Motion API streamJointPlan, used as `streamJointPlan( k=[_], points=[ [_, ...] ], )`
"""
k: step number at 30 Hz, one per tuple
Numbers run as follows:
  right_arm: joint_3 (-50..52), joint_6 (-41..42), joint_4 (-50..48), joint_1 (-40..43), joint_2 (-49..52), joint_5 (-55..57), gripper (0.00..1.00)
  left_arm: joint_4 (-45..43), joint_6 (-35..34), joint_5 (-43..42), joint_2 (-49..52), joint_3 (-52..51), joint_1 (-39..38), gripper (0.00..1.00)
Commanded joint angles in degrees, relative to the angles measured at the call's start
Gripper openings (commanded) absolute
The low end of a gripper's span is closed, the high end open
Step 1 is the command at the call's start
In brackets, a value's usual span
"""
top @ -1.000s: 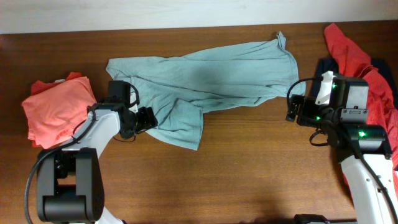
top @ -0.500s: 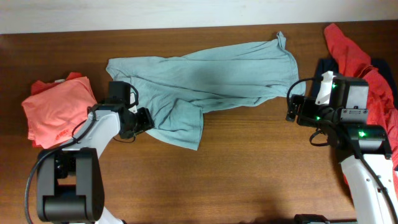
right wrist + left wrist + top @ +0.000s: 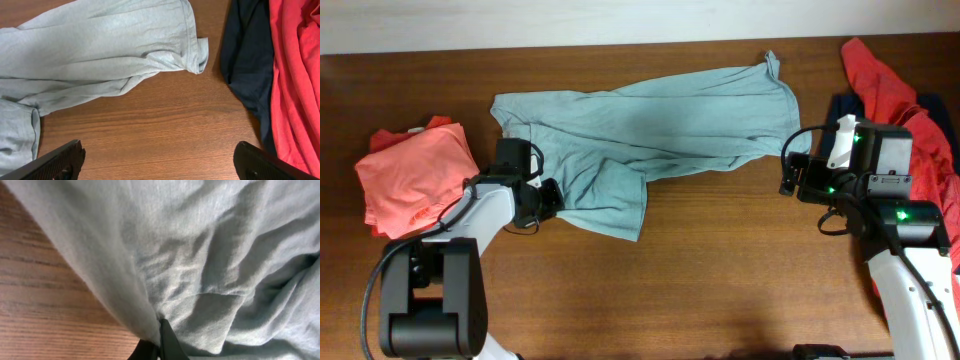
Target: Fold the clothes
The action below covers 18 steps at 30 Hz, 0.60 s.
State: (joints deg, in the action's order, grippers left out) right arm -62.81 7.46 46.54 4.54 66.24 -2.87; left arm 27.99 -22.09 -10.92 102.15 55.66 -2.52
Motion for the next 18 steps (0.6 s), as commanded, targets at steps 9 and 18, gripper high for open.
streamJointPlan(
  k=[9,18],
  points=[
    [-0.52,-0.17,1.31,0.46,2.75,0.11,0.99,18.53,5.44,2.16,-17.07,1.68,4.98,0.01],
    [-0.52,-0.13,1.44,0.46,12.24,0.09,0.99,20.96,5.46,8.15,-30.36,1.66,12.76,0.0]
  ],
)
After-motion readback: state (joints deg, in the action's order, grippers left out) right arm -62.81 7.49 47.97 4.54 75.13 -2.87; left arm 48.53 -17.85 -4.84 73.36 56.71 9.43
